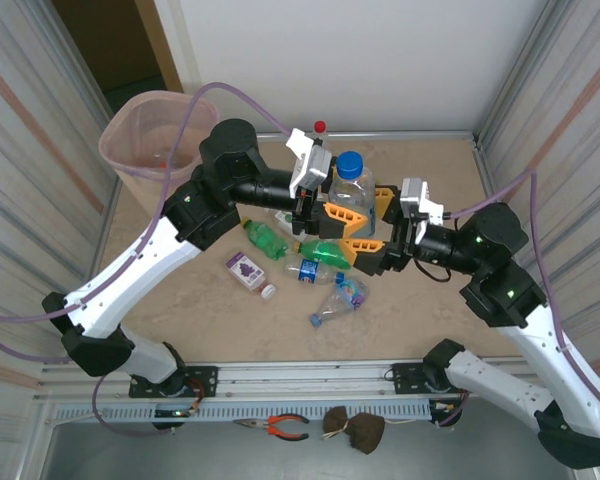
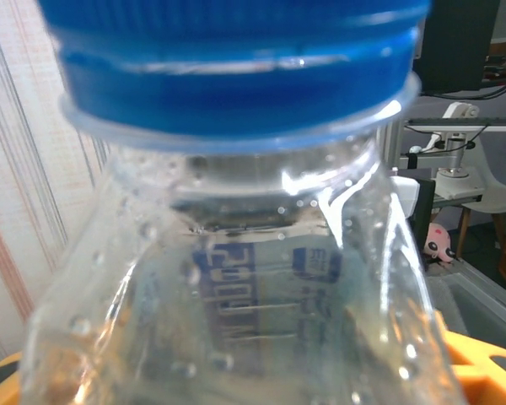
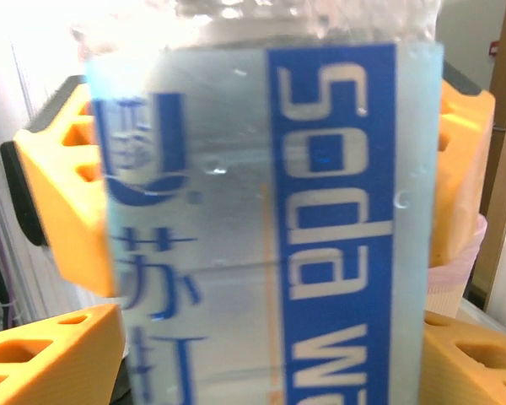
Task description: Put the plastic bottles in the bin
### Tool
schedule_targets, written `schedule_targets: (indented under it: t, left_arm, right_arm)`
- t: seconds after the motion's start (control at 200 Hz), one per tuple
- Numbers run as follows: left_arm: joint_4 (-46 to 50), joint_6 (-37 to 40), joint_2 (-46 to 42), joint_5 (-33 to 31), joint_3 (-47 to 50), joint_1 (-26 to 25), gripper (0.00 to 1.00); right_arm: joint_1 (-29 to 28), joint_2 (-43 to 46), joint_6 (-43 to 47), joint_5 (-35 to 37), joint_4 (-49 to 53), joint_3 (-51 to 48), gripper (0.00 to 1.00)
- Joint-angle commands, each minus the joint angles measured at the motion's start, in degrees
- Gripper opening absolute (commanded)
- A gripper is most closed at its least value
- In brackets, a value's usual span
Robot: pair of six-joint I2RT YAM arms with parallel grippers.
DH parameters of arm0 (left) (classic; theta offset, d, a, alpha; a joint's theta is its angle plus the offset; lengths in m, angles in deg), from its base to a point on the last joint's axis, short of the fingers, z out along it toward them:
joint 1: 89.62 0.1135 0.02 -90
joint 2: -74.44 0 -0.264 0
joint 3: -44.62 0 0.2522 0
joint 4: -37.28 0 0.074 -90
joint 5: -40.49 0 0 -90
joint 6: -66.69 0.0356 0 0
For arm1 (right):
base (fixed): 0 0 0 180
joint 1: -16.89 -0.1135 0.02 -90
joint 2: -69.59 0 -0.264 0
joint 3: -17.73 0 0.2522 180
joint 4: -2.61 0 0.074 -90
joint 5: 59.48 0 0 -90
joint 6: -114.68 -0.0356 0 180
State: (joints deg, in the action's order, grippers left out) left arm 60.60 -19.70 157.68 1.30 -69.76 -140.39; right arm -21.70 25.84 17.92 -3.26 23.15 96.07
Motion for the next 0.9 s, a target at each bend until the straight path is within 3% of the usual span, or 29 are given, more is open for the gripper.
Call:
schedule_targets:
  t: [0.0,0.22,0.506,0.646,0.897]
  left_arm:
    - [2.0,2.8,-1.9,-2.6,-1.5,-0.4,0.54]
    - [9.4,6.1,-2.4,-9.0,-3.6,0.6,0.54]
    - [22.8,8.5,-2.6,-18.9,-8.1,6.9,0.53]
    - [31.2,10.9,-2.4,-24.5,-10.8,11.7,0.53]
    - [44.3,12.5,0.2,-29.4,-17.7,25.6,0.53]
  right_arm:
    - [-0.3,2.8,0.9,2.5,2.0,-0.7,0.81]
    - [-0.3,5.9,2.1,6.3,6.2,-1.7,0.81]
    - [-0.3,8.1,3.8,10.2,10.2,-2.0,0.81]
    - [-0.3,8.0,4.5,11.1,10.7,-2.0,0.81]
    - [-0.3,6.3,5.3,11.4,10.9,-1.4,0.8]
